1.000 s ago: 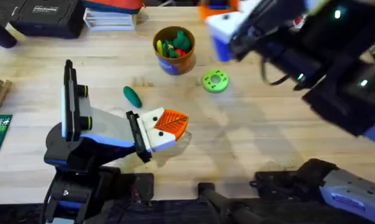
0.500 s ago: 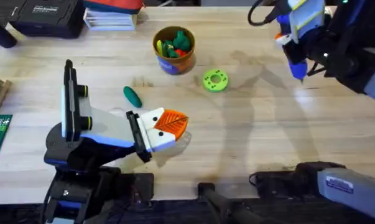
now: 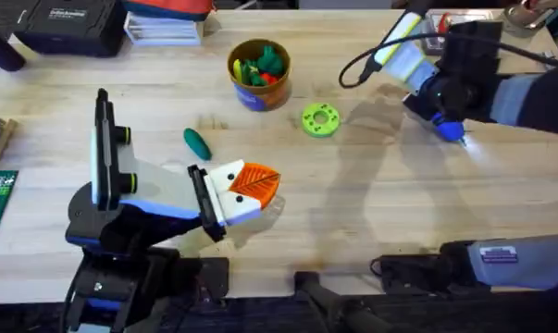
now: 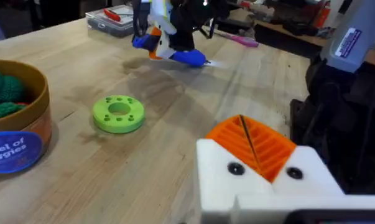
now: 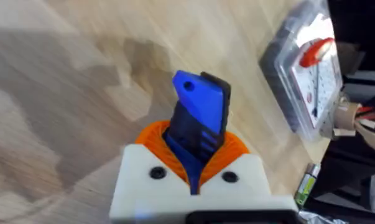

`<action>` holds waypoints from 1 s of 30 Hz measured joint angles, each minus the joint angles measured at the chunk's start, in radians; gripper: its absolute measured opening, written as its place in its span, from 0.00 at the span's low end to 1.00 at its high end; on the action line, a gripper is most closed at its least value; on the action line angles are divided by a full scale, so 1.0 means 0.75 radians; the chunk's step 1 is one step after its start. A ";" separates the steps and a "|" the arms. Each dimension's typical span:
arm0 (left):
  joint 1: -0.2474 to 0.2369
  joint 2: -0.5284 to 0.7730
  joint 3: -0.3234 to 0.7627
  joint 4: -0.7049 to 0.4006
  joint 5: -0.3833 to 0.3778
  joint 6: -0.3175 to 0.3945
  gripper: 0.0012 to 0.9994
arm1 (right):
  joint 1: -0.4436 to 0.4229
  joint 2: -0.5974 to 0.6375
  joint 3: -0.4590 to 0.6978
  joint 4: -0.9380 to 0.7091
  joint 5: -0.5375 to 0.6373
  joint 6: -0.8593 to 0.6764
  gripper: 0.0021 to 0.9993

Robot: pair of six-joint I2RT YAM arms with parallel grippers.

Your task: Pick up the gripper from the table and insert it into the empty holder that is missing its gripper. Then pick up a screw, insert it into the mounting hole, and use the screwdriver to tighten it. Finally, clean up the table by picking up the vegetable and placing it into the bucket.

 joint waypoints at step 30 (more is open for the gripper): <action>0.000 0.000 0.000 0.000 0.000 0.000 0.01 | 0.191 0.006 0.089 -0.276 0.043 -0.037 0.99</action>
